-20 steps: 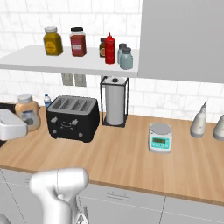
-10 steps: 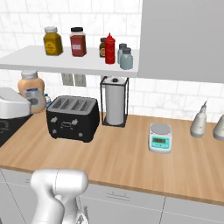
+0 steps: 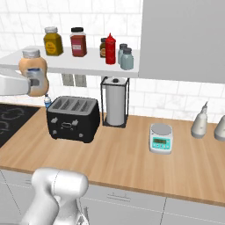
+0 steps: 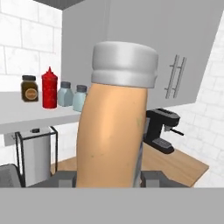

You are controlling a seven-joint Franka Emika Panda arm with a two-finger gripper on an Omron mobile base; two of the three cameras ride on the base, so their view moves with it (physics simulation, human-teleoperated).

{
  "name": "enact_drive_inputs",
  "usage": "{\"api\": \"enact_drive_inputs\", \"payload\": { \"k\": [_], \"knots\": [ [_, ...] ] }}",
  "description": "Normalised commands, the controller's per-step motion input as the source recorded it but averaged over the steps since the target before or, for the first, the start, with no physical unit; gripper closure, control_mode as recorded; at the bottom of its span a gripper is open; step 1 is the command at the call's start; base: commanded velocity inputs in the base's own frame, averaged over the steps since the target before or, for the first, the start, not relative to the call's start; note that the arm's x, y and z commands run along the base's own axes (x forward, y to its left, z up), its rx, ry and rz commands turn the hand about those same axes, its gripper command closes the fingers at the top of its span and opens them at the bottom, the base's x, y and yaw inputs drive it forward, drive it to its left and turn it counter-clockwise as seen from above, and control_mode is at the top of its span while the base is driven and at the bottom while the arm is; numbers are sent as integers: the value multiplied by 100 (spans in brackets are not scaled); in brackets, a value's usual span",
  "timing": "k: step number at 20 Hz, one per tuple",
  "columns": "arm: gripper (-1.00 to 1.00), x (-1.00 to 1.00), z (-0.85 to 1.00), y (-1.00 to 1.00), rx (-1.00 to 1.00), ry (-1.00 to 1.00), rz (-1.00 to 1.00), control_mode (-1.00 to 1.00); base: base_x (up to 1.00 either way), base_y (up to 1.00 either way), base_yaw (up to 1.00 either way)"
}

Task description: Put the shaker and condiment bottle from the counter next to their counterparts in the cabinet.

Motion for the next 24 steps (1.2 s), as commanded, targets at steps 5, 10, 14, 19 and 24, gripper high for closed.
{"api": "enact_drive_inputs", "payload": {
  "k": [5,10,14,19,24],
  "knots": [
    [100,53,17,-12,0,0,0,-100,0,0,0],
    [100,68,1,-7,0,1,0,-100,0,0,0],
    [100,73,-1,0,0,1,0,-100,0,0,0],
    [100,84,0,-3,0,1,0,-100,0,0,0],
    [100,88,-5,-12,0,2,0,-100,0,0,0]
  ]
}}
